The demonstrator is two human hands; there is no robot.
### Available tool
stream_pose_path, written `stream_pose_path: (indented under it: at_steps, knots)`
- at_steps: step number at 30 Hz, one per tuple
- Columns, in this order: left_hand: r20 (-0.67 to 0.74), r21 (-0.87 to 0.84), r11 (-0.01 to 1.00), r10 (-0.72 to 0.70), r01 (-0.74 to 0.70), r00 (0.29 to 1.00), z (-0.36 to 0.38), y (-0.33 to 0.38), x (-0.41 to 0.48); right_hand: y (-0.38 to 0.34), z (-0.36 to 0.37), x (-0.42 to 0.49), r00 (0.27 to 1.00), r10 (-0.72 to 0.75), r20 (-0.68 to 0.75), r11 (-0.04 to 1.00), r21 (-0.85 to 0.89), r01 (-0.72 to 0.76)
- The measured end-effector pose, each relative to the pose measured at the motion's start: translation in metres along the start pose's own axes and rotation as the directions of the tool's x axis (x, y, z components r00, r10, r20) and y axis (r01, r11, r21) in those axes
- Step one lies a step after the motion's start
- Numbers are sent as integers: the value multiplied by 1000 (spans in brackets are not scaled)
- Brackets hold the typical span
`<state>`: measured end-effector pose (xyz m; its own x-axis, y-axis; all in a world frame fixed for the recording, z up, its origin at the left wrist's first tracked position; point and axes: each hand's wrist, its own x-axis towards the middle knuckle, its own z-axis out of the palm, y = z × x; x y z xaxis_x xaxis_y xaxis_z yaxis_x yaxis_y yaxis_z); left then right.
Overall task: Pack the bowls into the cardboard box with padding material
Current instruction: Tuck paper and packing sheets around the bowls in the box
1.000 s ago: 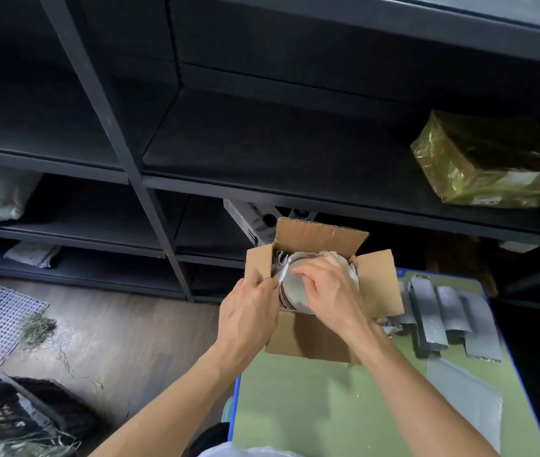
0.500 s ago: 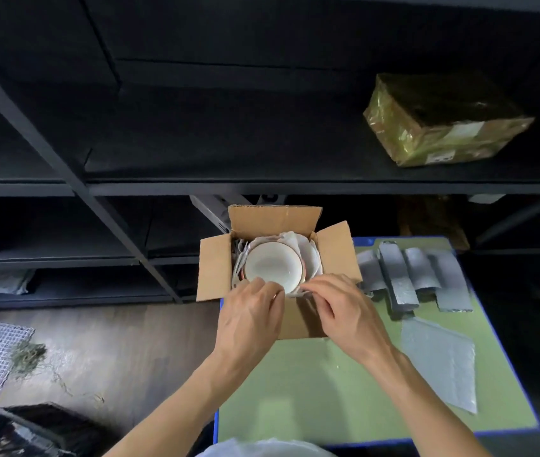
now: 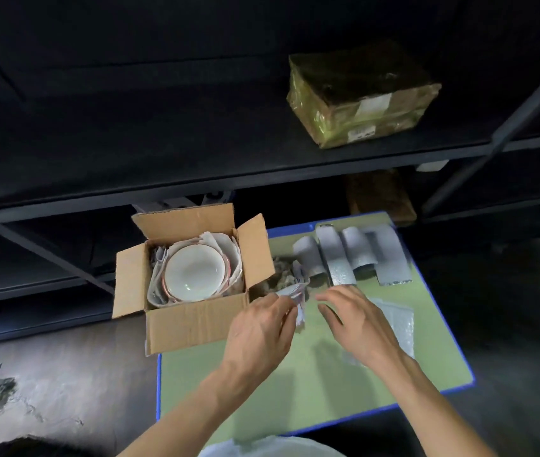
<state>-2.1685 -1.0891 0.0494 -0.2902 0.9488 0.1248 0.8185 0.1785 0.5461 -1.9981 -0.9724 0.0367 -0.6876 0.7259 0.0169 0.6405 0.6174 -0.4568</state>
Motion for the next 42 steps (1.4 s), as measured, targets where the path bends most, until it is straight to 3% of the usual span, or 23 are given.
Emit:
stream_pose_path:
  at_steps: [7, 14, 20, 30, 34, 38, 42]
  knots:
    - [185, 92, 995, -52, 35, 981, 47, 19, 17, 67, -6, -13, 958, 244, 153, 970, -21, -244]
    - [226, 144, 984, -133, 102, 965, 64, 28, 11, 90, 9, 37, 884, 433, 179, 901, -43, -432]
    - [205, 132, 974, -210, 186, 956, 70, 19, 1, 81, 29, 66, 879, 461, 122, 877, -216, -430]
    - [117, 31, 980, -198, 196, 973, 75, 24, 40, 76, -12, 31, 926, 360, -115, 924, -93, -371]
    - [166, -106, 958, -247, 266, 955, 78, 40, 68, 67, -43, 9, 933, 343, -110, 939, 25, -342]
    - [256, -377, 827, -340, 417, 905, 65, 68, 82, 55, -52, -3, 945, 317, 80, 912, 246, -327]
    - [177, -542, 773, -278, 330, 944, 55, 76, 72, 45, -49, -4, 933, 301, 200, 891, 291, -350]
